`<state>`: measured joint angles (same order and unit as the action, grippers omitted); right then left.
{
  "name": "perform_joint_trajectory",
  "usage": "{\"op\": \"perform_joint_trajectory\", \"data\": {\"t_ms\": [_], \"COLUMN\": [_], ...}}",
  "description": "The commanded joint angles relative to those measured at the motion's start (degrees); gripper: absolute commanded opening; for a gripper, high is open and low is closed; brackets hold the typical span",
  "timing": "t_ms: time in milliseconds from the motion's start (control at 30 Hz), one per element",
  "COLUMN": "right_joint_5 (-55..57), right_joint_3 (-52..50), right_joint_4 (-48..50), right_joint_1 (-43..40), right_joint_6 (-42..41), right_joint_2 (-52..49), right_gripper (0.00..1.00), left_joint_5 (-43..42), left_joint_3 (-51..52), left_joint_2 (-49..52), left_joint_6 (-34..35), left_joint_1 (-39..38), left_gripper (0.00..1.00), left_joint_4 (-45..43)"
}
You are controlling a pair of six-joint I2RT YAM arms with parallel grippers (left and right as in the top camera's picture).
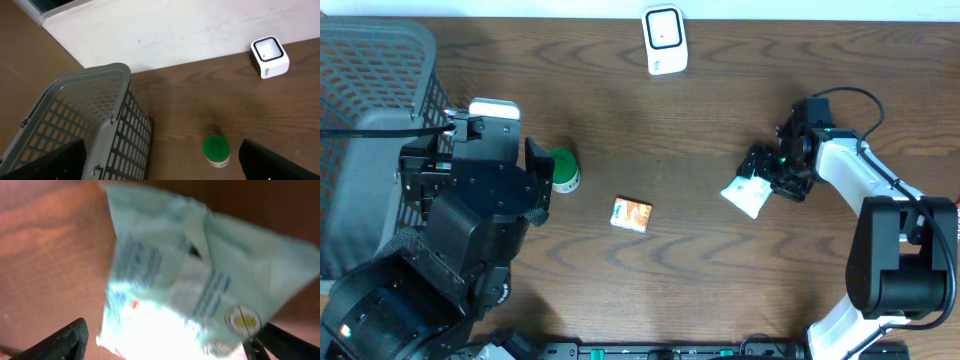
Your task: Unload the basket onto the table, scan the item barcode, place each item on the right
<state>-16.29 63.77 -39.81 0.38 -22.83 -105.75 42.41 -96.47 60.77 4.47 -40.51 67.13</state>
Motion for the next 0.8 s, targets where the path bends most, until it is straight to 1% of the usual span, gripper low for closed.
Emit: {"op": "perform_joint_trajectory", "data": {"t_ms": [0, 33, 300, 400, 467, 600, 767], "right_joint_5": [-0.74, -0.72, 0.33, 0.33, 0.35, 0.33, 0.33], "right_joint_3": [0.04, 0.26, 0.33, -0.61, -1.99, -8.20, -16.57], "right_joint_4": [-3.13, -4.15, -11.41, -12.74, -12.61, -7.30, 6.67], "right_joint_1": [-1.40, -1.60, -2.56, -2.56, -2.60, -2.62, -2.60], "right_joint_6": [2.03, 2.56, 4.94, 7.63, 8.20, 8.33, 7.43], "right_joint_2": [4.42, 6.21, 24.63, 28.76, 29.49, 28.72, 26.43], "right_gripper": [0.97, 0.99, 0.99, 0.99, 0.99, 0.99, 0.99], "left_joint_5": [1.14, 1.14, 1.14, 1.14, 1.14, 1.14, 1.14], "left_joint_3": [-0.35, -0.35, -0.35, -0.35, -0.35, -0.35, -0.35], "left_joint_2": [0.20, 0.20, 0.20, 0.20, 0.20, 0.20, 0.20], "left_joint_6": [-0.28, -0.28, -0.28, -0.28, -0.28, -0.28, -0.28], "left_joint_1": [0.20, 0.20, 0.20, 0.20, 0.20, 0.20, 0.20], "left_gripper": [0.98, 0.98, 0.98, 0.98, 0.98, 0.98, 0.98], "left_joint_4": [0.13, 0.13, 0.13, 0.13, 0.13, 0.13, 0.13]}}
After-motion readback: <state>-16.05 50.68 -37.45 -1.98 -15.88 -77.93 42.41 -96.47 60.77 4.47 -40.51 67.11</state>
